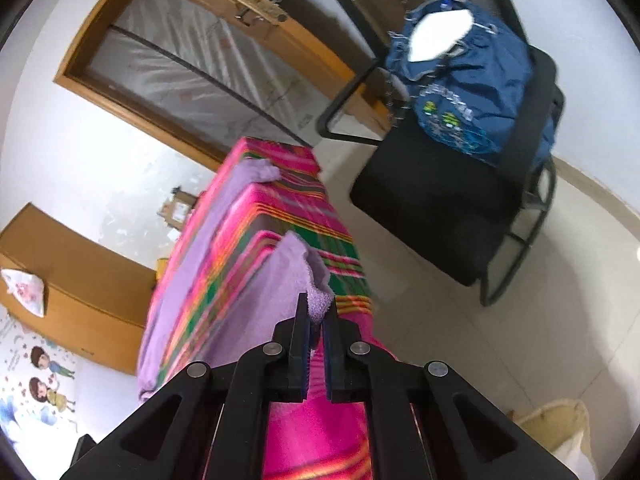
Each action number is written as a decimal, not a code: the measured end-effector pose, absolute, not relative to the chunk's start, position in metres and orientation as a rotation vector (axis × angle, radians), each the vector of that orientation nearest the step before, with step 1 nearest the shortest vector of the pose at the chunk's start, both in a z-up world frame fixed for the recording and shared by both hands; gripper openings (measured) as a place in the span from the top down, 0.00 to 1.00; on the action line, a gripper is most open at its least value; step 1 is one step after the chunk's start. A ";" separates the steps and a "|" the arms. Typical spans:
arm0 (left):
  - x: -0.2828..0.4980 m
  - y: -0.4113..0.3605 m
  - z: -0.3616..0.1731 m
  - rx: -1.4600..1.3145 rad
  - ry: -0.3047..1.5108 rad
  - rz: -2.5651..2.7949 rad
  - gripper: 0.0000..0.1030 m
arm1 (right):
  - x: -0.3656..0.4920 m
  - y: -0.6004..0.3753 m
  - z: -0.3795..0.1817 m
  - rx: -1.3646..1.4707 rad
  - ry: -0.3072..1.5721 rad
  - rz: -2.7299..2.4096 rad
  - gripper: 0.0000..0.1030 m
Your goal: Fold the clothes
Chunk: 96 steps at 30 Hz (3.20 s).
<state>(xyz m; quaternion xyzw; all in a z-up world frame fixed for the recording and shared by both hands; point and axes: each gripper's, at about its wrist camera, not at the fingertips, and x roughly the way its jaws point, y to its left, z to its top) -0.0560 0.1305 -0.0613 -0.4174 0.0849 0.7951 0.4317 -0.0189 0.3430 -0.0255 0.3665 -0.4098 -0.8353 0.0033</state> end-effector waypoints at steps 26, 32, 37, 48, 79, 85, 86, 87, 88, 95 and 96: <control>-0.056 0.107 -0.066 -1.094 0.052 1.968 0.97 | 0.021 0.289 0.010 1.122 -0.833 -2.846 0.71; -0.060 0.099 -0.069 -1.128 0.030 2.047 0.97 | 0.007 0.225 0.001 1.161 -0.481 -2.788 0.70; -0.061 0.095 -0.073 -1.148 0.040 2.072 0.97 | 0.012 0.201 -0.003 1.185 -0.225 -2.795 0.70; -0.055 0.095 -0.073 -1.128 0.077 2.104 0.96 | 0.022 0.194 -0.007 1.186 0.030 -2.856 0.51; -0.048 0.054 -0.075 -1.111 0.056 2.315 0.96 | 0.020 0.100 -0.003 1.125 0.229 -2.598 0.50; -0.040 0.025 -0.069 -1.108 -0.022 2.376 0.96 | 0.016 0.089 0.016 1.046 0.169 -2.600 0.50; -0.039 0.016 -0.067 -1.108 -0.044 2.399 0.96 | 0.014 0.086 0.020 1.026 0.152 -2.591 0.50; -0.038 0.007 -0.067 -1.112 -0.066 2.423 0.96 | 0.011 0.080 0.021 1.016 0.152 -2.570 0.50; -0.037 -0.003 -0.066 -1.118 -0.089 2.449 0.96 | 0.008 0.074 0.021 1.012 0.164 -2.553 0.50; -0.025 -0.091 -0.067 -1.203 -0.269 2.684 0.96 | -0.009 0.039 0.022 0.930 0.091 -2.494 0.50; -0.022 -0.104 -0.066 -1.207 -0.292 2.719 0.96 | -0.013 0.034 0.022 0.924 0.079 -2.482 0.50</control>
